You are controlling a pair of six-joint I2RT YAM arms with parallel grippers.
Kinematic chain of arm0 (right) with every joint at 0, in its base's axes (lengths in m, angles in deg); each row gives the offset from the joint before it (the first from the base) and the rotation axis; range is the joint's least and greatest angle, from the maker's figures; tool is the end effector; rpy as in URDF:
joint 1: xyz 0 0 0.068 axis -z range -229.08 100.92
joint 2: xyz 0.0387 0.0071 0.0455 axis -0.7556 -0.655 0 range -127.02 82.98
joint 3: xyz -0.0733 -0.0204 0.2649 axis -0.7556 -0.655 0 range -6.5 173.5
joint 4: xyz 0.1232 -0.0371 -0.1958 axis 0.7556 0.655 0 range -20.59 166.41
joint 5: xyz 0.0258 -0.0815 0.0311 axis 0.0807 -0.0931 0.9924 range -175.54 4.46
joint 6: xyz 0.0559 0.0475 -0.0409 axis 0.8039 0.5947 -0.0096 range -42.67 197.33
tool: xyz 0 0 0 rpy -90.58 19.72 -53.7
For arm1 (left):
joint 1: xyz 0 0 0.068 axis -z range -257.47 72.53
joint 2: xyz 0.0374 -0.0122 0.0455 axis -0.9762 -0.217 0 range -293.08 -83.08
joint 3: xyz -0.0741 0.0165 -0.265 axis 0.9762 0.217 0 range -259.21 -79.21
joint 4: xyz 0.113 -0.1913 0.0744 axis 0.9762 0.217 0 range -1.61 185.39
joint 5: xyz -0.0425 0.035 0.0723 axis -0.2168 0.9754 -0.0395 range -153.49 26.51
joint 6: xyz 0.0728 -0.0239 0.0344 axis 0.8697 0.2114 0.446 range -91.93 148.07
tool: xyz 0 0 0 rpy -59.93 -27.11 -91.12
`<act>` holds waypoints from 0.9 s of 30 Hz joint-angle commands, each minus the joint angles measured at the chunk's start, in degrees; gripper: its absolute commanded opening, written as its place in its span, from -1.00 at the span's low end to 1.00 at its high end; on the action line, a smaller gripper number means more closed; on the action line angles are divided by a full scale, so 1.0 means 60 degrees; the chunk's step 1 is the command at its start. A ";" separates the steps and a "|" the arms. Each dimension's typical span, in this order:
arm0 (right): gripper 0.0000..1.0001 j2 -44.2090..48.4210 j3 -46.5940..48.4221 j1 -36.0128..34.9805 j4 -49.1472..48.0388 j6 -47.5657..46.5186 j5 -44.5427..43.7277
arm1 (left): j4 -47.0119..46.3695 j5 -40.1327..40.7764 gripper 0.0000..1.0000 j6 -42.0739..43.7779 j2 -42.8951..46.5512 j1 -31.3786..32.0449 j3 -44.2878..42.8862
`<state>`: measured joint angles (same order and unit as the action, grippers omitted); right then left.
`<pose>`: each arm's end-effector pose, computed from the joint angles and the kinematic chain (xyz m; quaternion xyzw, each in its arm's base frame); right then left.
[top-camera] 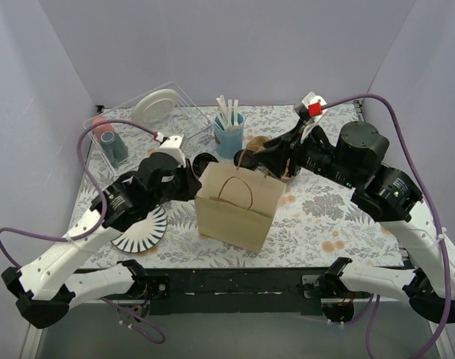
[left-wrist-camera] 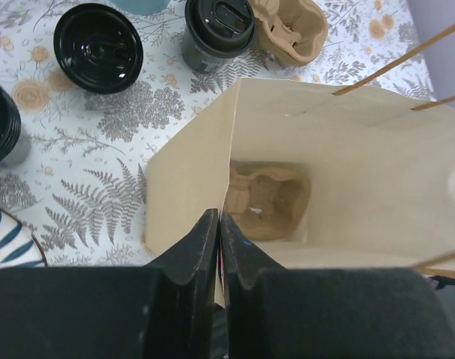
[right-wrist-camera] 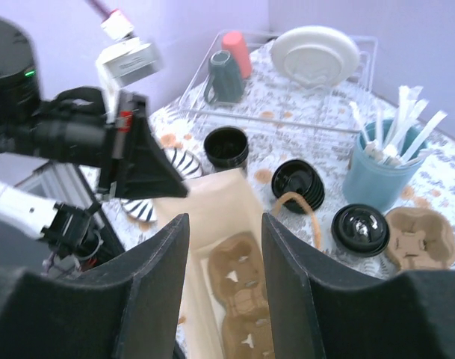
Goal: Pack the takeout coffee
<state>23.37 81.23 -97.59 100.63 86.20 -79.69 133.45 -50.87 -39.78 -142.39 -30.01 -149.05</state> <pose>0.1230 0.1504 0.4904 -0.2789 0.6702 0.3622 0.5847 0.1506 -0.1402 0.3589 -0.2061 0.8568 -0.3388 0.3297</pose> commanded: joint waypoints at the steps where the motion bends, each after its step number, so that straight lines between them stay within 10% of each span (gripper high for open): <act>1: 0.02 0.0150 0.0380 -0.0030 -0.0838 0.0178 -0.1728 | 0.1203 -0.0024 -0.82 -0.1285 0.1328 -0.0015 0.0549; 3: 0.03 0.0340 0.0059 -0.0030 -0.0853 0.0294 -0.2625 | 0.1556 -0.0038 -0.64 -0.1697 0.1768 -0.0015 0.0698; 7: 0.03 0.0648 -0.0733 -0.0044 -0.0591 0.0981 -0.4383 | 0.2199 -0.0010 0.45 -0.2181 0.2121 -0.0015 0.0904; 9: 0.03 0.0620 -0.0908 -0.0045 -0.0313 0.1115 -0.4795 | 0.2494 0.0210 0.61 -0.2474 0.1918 -0.0015 0.0451; 27: 0.06 -0.1270 -0.0455 0.1038 0.0509 0.1365 -0.3644 | 0.3228 0.1587 0.29 -0.2329 0.0129 -0.0015 -0.1001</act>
<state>16.18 76.64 -92.63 105.46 93.63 -106.03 151.63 -46.41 -53.75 -142.13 -30.01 -152.66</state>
